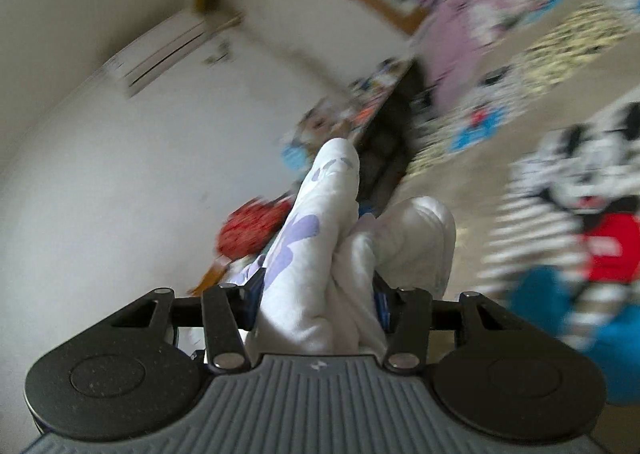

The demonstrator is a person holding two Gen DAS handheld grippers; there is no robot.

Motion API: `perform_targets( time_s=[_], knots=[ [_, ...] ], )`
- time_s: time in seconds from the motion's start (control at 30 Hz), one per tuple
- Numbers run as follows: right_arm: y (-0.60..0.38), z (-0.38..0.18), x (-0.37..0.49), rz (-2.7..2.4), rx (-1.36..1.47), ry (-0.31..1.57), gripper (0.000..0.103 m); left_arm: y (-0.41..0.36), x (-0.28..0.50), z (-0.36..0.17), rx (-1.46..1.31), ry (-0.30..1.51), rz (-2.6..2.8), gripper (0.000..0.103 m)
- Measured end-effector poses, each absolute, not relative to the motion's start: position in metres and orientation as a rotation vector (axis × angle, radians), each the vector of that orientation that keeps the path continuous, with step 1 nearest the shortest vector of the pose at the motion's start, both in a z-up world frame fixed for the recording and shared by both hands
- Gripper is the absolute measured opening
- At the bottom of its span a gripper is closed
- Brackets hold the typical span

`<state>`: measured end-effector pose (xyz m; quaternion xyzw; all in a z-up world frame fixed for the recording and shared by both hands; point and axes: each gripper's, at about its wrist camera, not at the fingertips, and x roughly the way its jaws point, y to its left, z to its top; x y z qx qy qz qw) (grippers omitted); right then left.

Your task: Fold clothes

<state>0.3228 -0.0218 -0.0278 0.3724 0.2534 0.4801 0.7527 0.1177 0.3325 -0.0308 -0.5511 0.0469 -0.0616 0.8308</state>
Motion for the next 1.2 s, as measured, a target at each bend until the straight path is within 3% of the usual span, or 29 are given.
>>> perform_targets(
  time_s=[0.2, 0.47, 0.8, 1.2],
  knots=[
    [0.109, 0.011, 0.334, 1.272, 0.743, 0.611, 0.050, 0.401, 0.067, -0.033, -1.199, -0.084, 0.062, 0.051],
    [0.234, 0.006, 0.339, 1.438, 0.724, 0.727, 0.050, 0.445, 0.032, -0.056, -1.211, -0.244, 0.264, 0.051],
    [0.287, -0.041, 0.350, 1.459, 0.757, 0.835, 0.050, 0.485, 0.040, -0.092, -1.253, -0.225, 0.306, 0.051],
    [0.315, -0.115, 0.368, 1.294, 0.745, 0.993, 0.051, 0.501, 0.056, -0.129, -1.311, -0.059, 0.456, 0.052]
  ],
)
